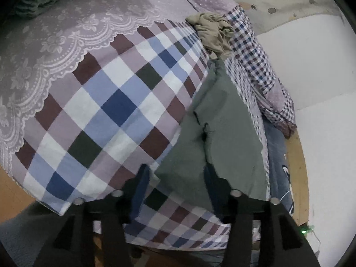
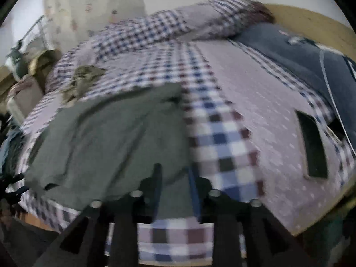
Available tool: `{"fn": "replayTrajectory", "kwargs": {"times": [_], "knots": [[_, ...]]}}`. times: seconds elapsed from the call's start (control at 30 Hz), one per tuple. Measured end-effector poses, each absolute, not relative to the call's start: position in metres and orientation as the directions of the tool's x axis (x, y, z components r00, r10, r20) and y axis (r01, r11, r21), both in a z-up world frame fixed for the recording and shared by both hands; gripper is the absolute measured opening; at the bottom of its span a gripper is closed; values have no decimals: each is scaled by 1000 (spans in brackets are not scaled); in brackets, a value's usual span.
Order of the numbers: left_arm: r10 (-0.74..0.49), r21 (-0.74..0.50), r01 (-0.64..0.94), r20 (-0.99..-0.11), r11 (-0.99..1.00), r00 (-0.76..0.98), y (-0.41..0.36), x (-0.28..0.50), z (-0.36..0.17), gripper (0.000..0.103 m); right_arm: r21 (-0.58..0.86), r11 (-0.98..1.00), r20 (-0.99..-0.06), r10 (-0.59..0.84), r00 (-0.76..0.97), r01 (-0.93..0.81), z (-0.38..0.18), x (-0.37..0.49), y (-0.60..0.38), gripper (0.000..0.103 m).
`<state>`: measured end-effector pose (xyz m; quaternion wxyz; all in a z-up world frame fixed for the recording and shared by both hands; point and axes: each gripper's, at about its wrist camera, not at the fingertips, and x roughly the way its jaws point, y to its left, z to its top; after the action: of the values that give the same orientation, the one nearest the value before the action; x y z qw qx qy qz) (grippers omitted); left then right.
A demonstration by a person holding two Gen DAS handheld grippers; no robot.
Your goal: Fold clothes
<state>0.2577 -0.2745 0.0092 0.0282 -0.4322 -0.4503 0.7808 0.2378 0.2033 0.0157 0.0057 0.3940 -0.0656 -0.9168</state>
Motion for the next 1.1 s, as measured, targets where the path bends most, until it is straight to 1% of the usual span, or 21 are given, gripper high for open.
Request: {"fn": "replayTrajectory", "kwargs": {"times": [0.13,0.33,0.4,0.43,0.47,0.5,0.53,0.57,0.6,0.63,0.67,0.8,0.93,1.03,1.1], "knots": [[420,-714,354,-662,-604,-621,-275,254,5,61,101,-993,-695,-112,-710,57,18,234,166,41],[389,-690,348,-674,-634,-628,-271,247,5,62,29,-974,-682,-183,-708,224,9,244,93,45],[395,-709,341,-655,-617,-644,-273,251,6,61,-4,-962,-678,-197,-709,272,6,250,67,47],[402,-725,335,-637,-602,-657,-275,253,7,49,-21,-955,-675,-204,-709,296,4,253,53,49],[412,-746,318,-612,-586,-675,-277,256,9,29,-41,-946,-671,-213,-710,322,2,255,39,50],[421,-766,300,-585,-569,-693,-280,258,11,25,-61,-936,-668,-221,-711,348,0,258,24,52],[430,-785,282,-558,-552,-710,-282,261,13,25,-84,-920,-662,-235,-711,382,-3,260,7,54],[438,-803,263,-530,-535,-726,-284,264,14,20,-106,-906,-658,-244,-713,409,-5,261,-7,56],[454,-813,255,-520,-524,-724,-285,263,13,15,-129,-891,-653,-254,-713,435,-7,263,-22,62],[466,-817,252,-517,-519,-718,-284,262,12,8,-153,-872,-649,-267,-713,465,-11,264,-40,67],[477,-821,248,-515,-515,-712,-283,261,11,7,-171,-858,-644,-275,-714,484,-14,264,-54,67],[524,-857,185,-450,-481,-723,-284,263,17,4,-237,-796,-631,-310,-711,557,-27,261,-115,68],[574,-895,143,-387,-423,-721,-285,261,17,3,-302,-741,-603,-338,-722,599,-39,264,-162,77],[599,-915,118,-345,-385,-723,-285,253,18,3,-371,-702,-574,-341,-744,608,-49,265,-194,79],[613,-927,102,-317,-360,-723,-286,250,19,2,-430,-689,-547,-315,-775,584,-56,261,-210,79]]}}
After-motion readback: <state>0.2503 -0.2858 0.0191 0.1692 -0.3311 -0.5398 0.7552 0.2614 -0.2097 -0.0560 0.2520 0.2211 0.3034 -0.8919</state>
